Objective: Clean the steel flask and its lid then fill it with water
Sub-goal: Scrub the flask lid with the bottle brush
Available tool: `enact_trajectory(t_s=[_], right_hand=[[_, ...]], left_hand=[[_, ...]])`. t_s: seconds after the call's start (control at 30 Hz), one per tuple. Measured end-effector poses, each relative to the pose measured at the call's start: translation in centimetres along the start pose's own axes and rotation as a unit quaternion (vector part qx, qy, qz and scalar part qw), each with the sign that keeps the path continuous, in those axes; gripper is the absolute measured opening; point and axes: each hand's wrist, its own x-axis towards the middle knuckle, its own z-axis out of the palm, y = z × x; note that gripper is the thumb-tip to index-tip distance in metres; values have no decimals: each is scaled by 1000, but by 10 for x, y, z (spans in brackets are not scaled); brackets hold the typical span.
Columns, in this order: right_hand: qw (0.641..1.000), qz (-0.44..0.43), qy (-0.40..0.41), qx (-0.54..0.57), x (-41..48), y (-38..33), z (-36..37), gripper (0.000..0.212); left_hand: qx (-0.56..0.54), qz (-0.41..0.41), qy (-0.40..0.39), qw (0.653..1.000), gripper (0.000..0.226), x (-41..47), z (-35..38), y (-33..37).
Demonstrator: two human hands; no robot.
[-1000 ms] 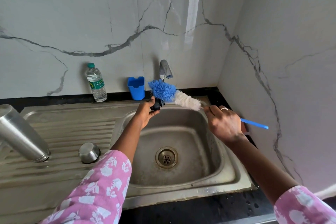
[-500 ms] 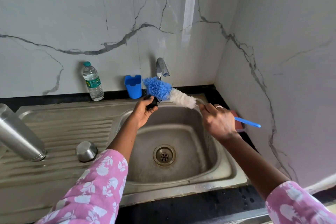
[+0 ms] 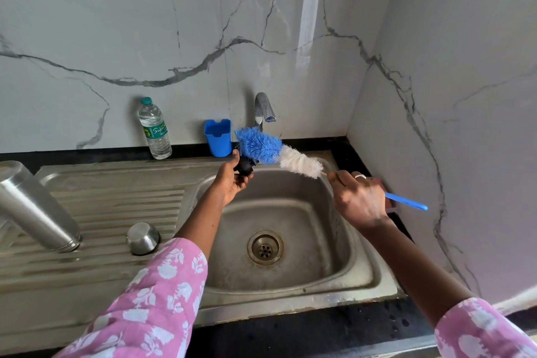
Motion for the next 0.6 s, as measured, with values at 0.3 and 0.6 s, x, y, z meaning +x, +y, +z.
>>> enact_trajectory(t_s=[0.3, 0.6], right_hand=[[1000, 0, 10, 26, -22, 11, 8, 30], [998, 42, 27, 31, -14, 7, 11, 28]], left_hand=[[-59, 6, 9, 998, 26, 9, -3, -2], [-51, -20, 26, 998, 40, 12, -7, -3]])
